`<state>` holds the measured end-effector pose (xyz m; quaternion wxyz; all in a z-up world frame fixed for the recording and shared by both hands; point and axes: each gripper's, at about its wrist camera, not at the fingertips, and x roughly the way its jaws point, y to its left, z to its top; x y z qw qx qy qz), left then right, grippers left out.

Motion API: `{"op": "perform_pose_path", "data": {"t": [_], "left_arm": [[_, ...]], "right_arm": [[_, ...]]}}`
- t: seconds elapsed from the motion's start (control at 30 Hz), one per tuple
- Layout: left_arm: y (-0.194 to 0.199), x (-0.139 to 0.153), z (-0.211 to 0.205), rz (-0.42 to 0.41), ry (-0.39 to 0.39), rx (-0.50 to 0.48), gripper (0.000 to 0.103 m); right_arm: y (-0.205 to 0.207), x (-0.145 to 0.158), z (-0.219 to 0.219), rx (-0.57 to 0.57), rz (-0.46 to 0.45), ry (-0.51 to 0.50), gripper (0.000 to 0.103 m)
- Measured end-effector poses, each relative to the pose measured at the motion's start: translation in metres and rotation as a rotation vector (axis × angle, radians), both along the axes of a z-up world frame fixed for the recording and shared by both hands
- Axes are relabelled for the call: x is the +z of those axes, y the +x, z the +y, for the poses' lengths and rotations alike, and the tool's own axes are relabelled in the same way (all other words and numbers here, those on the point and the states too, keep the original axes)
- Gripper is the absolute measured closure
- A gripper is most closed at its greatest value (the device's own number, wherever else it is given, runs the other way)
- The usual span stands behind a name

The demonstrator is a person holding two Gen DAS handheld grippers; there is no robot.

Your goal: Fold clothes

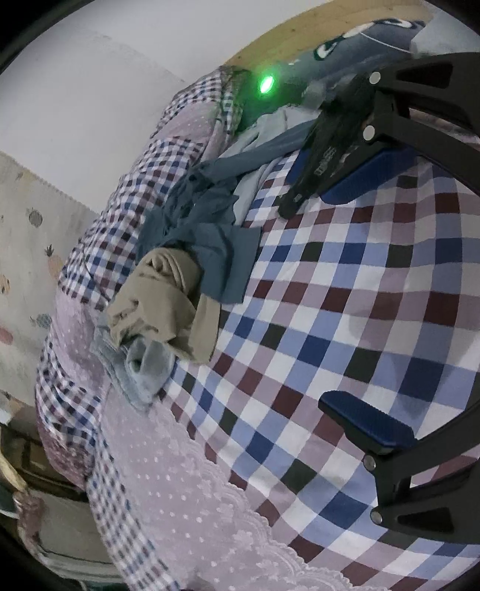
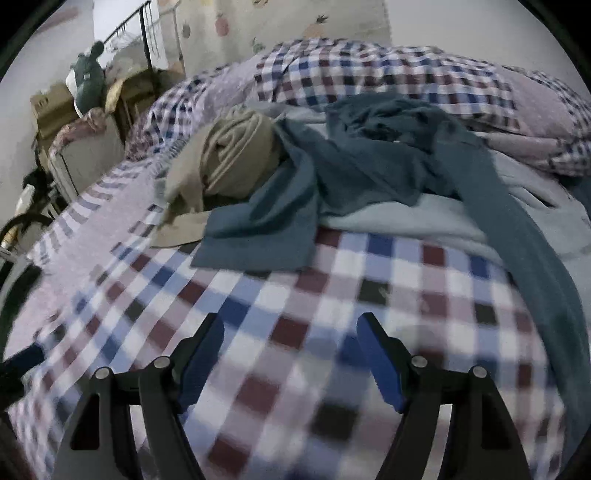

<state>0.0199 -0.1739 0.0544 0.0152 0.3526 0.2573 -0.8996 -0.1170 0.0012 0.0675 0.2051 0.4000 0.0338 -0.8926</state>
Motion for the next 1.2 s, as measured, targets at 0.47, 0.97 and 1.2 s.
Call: {"op": "perform_pose_path", "data": {"t": [0.47,0.97,1.2], "left_arm": [[-0.003,-0.004,-0.015,0.000,0.089,-0.006,0.001],[0.008,-0.037,-0.011,-0.049,0.499,-0.051,0.001],[0.032,-0.049,0.012,-0.047,0.810,-0.113,0.001]], "right_arm": [[-0.063,-0.017,-0.037,0.045,-0.024,0.060,0.100],[0.111,0.038,0.009,0.105,-0.033,-0.316,0.100],[0.149,0.054,0.036,0.027,-0.072,-0.522,0.100]]}}
